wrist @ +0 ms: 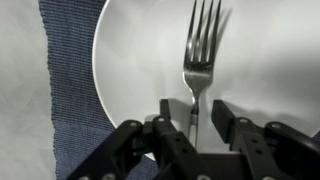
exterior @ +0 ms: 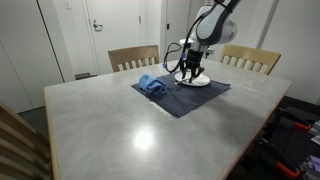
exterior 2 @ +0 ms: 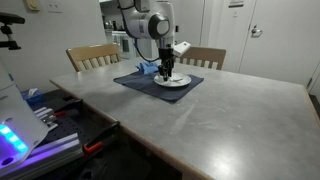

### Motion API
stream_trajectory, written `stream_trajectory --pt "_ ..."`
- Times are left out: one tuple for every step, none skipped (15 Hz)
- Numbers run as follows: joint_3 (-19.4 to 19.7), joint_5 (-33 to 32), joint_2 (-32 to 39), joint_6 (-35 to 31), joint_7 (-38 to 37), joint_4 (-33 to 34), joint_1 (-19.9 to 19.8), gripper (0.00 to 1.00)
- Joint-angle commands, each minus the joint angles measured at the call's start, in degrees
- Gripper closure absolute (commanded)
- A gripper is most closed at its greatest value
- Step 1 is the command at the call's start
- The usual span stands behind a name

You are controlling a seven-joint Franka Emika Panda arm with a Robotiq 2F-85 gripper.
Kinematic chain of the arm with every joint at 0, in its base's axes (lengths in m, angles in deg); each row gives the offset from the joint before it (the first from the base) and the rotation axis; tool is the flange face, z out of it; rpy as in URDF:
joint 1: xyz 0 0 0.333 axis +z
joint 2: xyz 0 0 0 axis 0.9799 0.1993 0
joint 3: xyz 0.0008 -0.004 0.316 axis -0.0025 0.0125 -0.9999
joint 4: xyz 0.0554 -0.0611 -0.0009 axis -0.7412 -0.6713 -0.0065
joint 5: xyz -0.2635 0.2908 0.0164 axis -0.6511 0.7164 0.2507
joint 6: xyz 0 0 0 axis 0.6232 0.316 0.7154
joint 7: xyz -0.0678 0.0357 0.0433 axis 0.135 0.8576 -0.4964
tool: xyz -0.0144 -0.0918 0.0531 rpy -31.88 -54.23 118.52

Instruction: Place the fork on top of the white plate

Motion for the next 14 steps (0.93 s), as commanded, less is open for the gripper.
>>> stream_trajectory --pt "0.9 -0.9 -1.0 2.9 -0.2 -0.1 0.5 0.2" --pt "0.9 -1.0 -1.5 3.8 -0.1 -0.1 0.5 0.12" --pt "1.1 -1.1 -2.1 5.1 0.1 0.1 0.6 0.05" --pt "1.4 -1.3 -2.8 6.6 0.0 0.2 0.9 0.01" --pt "1.6 -1.7 -3.5 7.8 0.1 0.3 1.2 0.0" --pt "1.7 -1.9 -4.2 8.9 0.2 0.4 1.4 0.0" --pt "2.1 -2.3 -5.5 10.0 0.0 0.5 1.9 0.0" --pt "2.5 -2.7 -6.4 11.0 -0.3 0.6 2.4 0.0" --pt "2.7 -3.1 -7.6 11.8 -0.1 0.6 2.7 0.0" --pt "3.4 -3.8 -8.8 12.8 -0.6 0.7 3.6 0.0" --pt "4.2 -4.7 -10.0 14.1 -0.9 0.8 4.5 0.0" --pt "4.8 -5.6 -11.1 15.7 -1.2 0.9 5.3 0.0" --pt "5.3 -6.4 -12.3 16.8 -1.4 0.9 5.9 0.0" --pt "5.9 -7.1 -13.2 17.9 -1.9 0.9 6.6 0.0"
